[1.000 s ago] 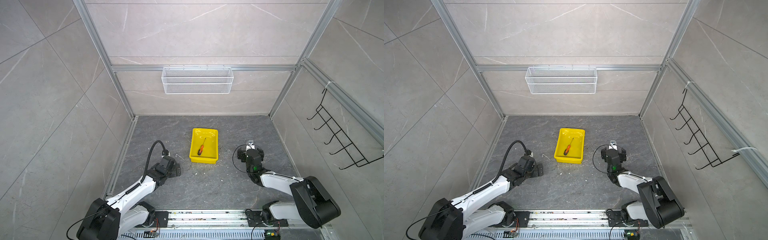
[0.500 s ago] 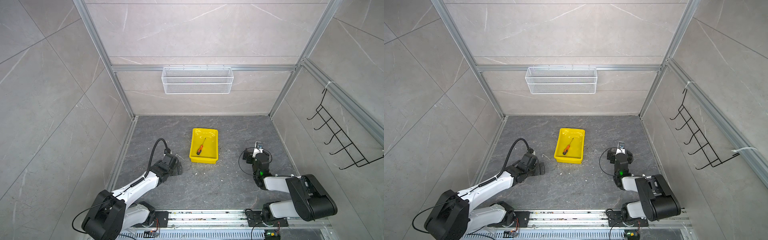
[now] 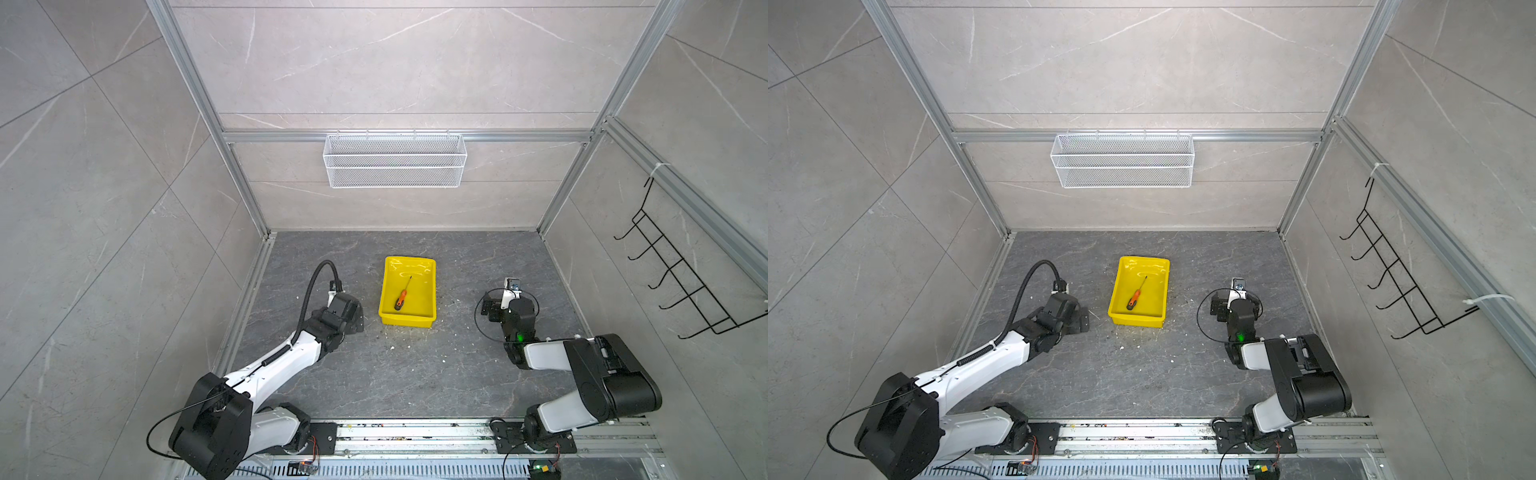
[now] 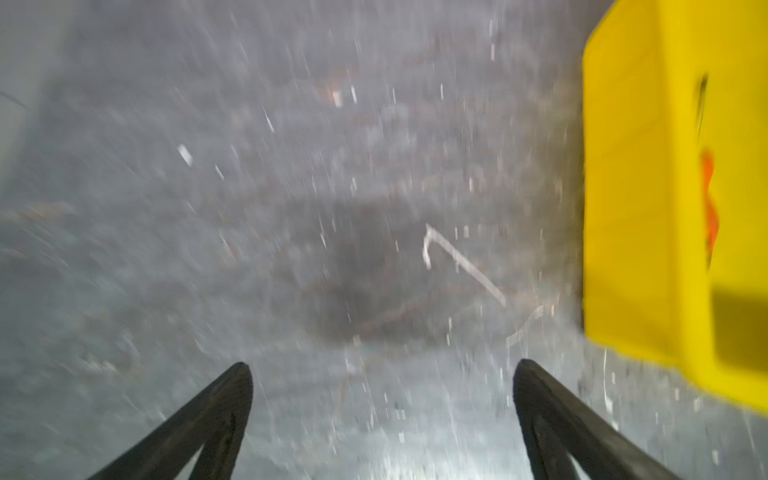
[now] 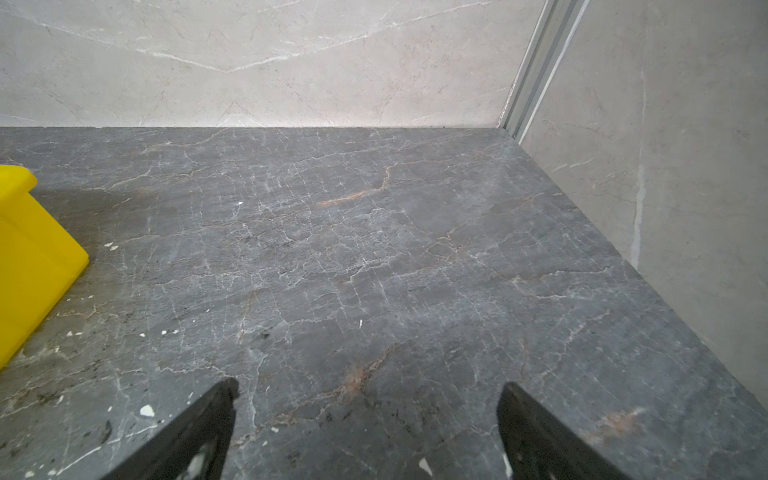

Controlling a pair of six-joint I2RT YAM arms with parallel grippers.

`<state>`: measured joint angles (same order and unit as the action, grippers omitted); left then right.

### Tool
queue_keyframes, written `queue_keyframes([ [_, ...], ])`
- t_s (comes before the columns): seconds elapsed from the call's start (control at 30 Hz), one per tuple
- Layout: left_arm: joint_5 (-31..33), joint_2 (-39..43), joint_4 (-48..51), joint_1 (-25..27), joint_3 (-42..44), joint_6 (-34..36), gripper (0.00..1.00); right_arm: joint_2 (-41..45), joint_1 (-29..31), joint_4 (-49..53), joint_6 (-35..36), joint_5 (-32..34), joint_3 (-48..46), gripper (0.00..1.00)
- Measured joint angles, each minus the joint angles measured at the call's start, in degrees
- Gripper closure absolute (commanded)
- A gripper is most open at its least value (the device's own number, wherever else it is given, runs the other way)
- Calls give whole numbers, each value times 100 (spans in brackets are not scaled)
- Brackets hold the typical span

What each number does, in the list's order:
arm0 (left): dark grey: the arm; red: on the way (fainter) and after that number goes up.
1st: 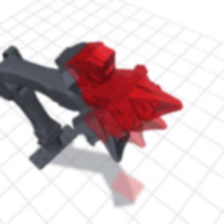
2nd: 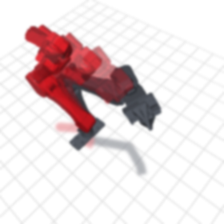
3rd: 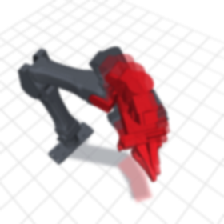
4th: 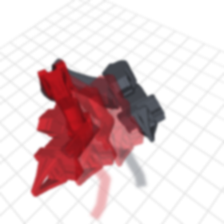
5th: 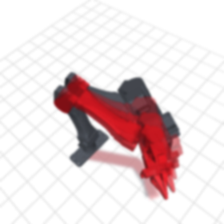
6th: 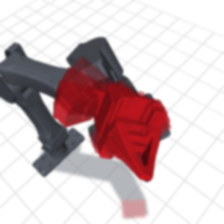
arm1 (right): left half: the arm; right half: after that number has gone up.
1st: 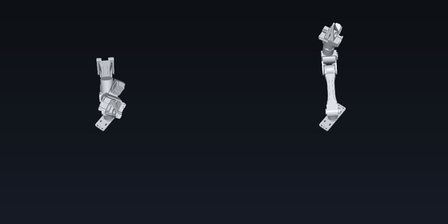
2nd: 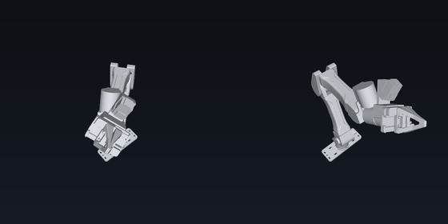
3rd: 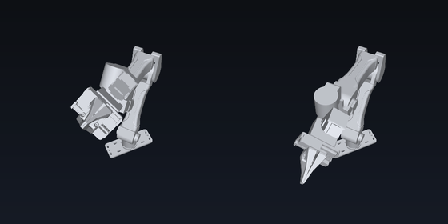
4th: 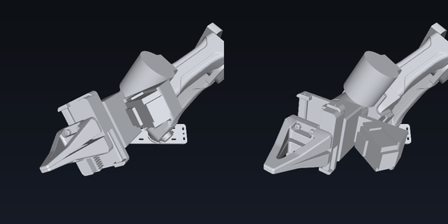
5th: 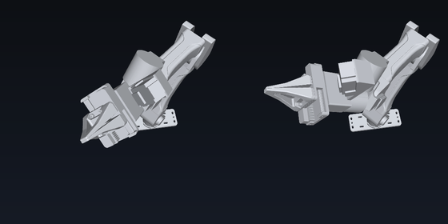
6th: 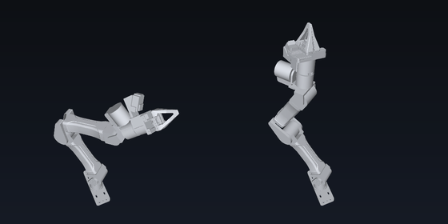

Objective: Put the screwdriver in the bin

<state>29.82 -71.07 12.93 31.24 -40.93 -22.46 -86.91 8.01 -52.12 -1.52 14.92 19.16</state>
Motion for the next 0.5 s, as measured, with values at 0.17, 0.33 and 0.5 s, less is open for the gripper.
queue_keyframes([
  [0.17,1196,-323,-1956,-256,210,1353,0,-2,-2,-2,0,0,2,1],
  [0.33,1270,-1193,-2682,-1104,306,2031,0,0,-2,0,-2,0,2,1],
  [0.5,1351,-1657,-4041,-1563,901,2535,0,-2,0,-2,0,0,2,1],
])
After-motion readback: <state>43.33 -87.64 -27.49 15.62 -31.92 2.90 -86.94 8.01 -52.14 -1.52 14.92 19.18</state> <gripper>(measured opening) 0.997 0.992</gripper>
